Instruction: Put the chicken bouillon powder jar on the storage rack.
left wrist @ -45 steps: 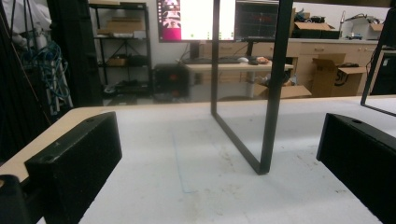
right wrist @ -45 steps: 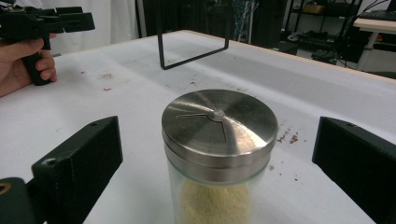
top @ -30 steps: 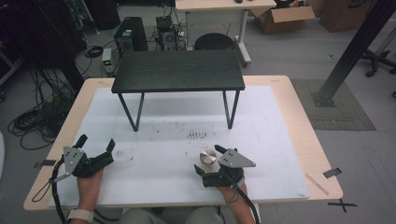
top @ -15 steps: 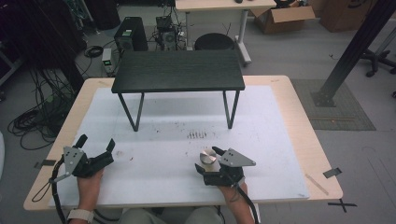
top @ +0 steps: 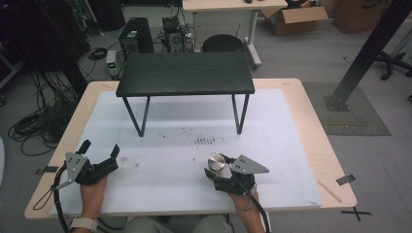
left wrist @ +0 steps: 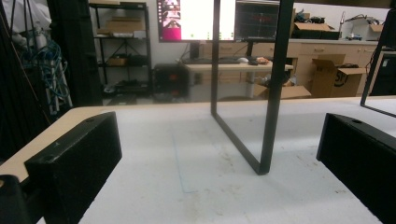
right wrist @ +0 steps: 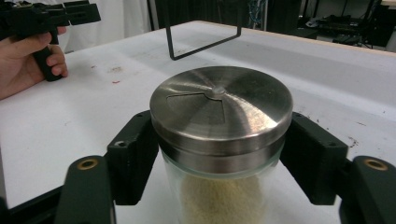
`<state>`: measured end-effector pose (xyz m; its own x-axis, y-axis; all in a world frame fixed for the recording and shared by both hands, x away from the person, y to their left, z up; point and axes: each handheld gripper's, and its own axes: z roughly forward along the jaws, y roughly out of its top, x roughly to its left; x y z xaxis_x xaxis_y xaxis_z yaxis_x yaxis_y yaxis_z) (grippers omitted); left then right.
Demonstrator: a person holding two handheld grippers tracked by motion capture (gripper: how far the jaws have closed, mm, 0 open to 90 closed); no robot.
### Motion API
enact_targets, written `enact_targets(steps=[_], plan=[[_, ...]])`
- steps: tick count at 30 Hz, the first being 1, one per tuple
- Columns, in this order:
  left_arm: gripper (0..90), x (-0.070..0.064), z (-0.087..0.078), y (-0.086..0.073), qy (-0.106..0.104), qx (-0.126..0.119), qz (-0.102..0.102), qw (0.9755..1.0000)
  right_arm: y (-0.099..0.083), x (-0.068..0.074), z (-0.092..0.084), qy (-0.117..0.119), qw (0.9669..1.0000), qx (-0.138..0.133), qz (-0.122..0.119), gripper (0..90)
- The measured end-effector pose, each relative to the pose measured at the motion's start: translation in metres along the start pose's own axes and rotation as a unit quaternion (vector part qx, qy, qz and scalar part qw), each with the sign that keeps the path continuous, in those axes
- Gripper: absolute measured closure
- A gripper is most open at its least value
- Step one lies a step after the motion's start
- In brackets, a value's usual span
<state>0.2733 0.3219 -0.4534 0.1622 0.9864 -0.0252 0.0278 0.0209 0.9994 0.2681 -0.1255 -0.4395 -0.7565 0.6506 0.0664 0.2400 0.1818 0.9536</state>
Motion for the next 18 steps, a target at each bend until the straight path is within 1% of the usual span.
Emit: enact_targets(steps=[4, 8, 11, 18], plan=[[0.4, 0.0000, -0.0001, 0.0000, 0.000, 0.000, 0.000, 1.0000, -0.0001, -0.0012, -0.0004, 0.006, 1.0000, -0.005, 0.006, 36.7], [0.4, 0.0001, -0.0002, 0.0000, 0.000, 0.000, 0.000, 1.0000, 0.0000, -0.0013, -0.0006, 0.009, 0.9999, -0.005, 0.005, 40.1], [0.4, 0.0001, 0.0000, 0.0000, 0.000, 0.000, 0.000, 1.0000, 0.0004, -0.0015, -0.0010, 0.009, 0.9999, -0.006, 0.005, 40.6], [0.4, 0.0001, 0.0000, 0.0000, 0.000, 0.000, -0.001, 1.0000, 0.0017, -0.0002, -0.0020, 0.005, 0.9999, -0.009, -0.004, 41.6]])
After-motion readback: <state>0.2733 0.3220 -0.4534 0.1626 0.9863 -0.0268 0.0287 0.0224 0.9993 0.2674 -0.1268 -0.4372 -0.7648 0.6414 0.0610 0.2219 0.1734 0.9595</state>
